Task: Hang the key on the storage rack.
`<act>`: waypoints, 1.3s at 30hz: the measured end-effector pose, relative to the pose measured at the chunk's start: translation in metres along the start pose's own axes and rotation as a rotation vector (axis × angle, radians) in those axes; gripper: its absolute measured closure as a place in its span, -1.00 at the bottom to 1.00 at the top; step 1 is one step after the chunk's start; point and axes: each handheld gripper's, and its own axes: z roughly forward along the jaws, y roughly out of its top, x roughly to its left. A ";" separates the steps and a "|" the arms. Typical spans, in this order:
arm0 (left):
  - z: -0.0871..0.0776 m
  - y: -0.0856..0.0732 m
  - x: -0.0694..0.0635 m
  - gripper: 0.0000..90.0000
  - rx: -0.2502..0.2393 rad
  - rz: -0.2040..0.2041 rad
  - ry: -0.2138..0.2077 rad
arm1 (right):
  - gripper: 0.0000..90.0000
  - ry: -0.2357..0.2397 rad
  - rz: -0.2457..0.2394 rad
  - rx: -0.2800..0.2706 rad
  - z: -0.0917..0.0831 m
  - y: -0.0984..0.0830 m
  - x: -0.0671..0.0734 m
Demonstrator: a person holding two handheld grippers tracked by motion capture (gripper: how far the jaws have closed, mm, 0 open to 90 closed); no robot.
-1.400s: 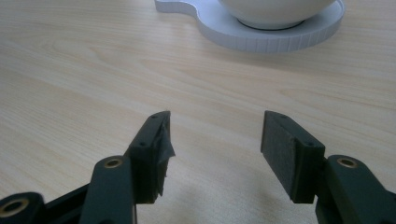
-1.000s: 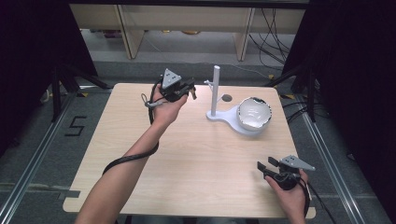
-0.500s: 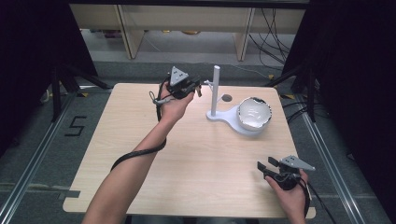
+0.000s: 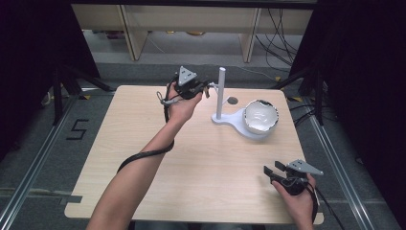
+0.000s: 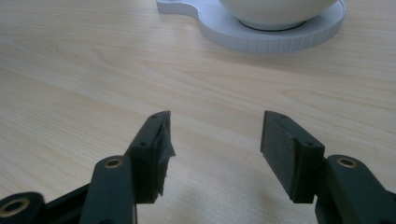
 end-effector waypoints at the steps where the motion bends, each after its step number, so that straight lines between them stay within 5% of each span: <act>1: 0.002 0.000 -0.001 0.98 0.000 0.001 -0.001 | -0.02 0.004 0.004 -0.001 0.000 0.000 0.000; 26: 0.008 -0.004 -0.001 0.98 0.019 0.019 0.027 | -0.02 -0.006 -0.015 0.002 -0.001 0.000 -0.001; 39: 0.008 -0.002 0.000 0.98 -0.003 -0.010 0.024 | -0.02 0.006 0.001 0.011 -0.001 0.000 0.001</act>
